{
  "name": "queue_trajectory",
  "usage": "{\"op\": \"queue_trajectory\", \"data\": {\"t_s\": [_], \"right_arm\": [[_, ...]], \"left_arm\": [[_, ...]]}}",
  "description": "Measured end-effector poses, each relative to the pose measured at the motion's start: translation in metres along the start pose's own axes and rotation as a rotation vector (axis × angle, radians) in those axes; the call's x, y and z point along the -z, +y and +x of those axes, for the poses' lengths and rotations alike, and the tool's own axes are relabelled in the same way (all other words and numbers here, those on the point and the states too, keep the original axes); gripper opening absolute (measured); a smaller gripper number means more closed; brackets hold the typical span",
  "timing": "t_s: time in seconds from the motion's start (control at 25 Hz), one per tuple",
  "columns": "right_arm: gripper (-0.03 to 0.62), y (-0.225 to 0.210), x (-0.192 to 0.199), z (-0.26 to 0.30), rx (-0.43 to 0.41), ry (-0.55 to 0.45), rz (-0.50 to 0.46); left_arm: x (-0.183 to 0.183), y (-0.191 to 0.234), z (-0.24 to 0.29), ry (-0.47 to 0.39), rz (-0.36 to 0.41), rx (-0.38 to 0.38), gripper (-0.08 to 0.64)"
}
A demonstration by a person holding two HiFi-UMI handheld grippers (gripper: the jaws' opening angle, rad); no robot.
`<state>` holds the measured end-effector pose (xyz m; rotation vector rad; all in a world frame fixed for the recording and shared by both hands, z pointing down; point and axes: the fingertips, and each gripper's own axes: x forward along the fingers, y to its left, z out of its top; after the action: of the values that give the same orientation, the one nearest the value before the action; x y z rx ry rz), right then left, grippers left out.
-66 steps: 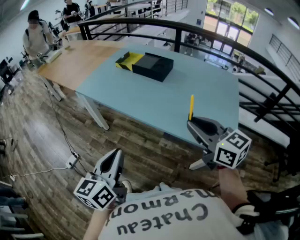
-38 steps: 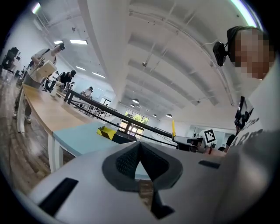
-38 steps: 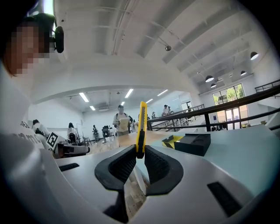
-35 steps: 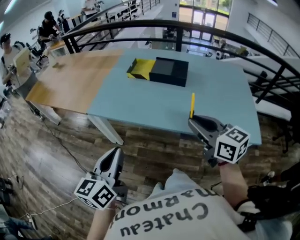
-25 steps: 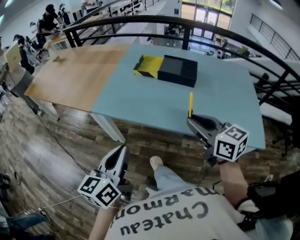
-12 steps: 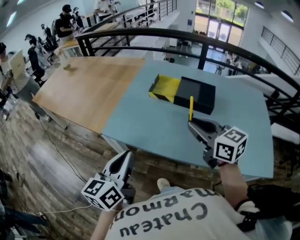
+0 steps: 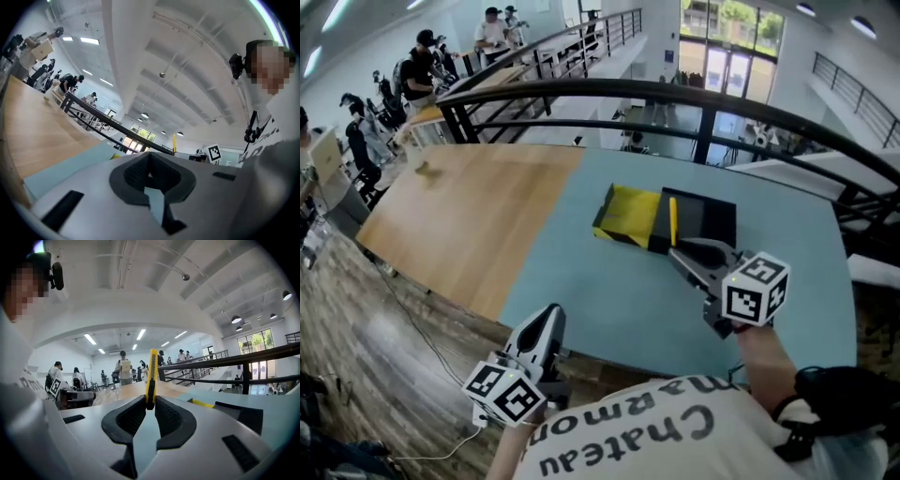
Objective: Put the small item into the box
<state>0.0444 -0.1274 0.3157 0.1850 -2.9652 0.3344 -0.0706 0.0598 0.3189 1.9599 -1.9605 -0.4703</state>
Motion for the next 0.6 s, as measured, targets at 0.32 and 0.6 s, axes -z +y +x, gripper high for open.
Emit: {"op": "queue_trajectory", "data": {"t_s": [0.32, 0.6], "right_arm": [[0.079, -0.052, -0.010, 0.048, 0.019, 0.009, 0.028], [0.078, -0.106, -0.019, 0.104, 0.062, 0.039, 0.102]], "left_arm": [[-0.011, 0.035, 0.073, 0.070, 0.032, 0.068, 0.002], [-0.031, 0.088, 0.127, 0.128, 0.013, 0.032, 0.002]]}}
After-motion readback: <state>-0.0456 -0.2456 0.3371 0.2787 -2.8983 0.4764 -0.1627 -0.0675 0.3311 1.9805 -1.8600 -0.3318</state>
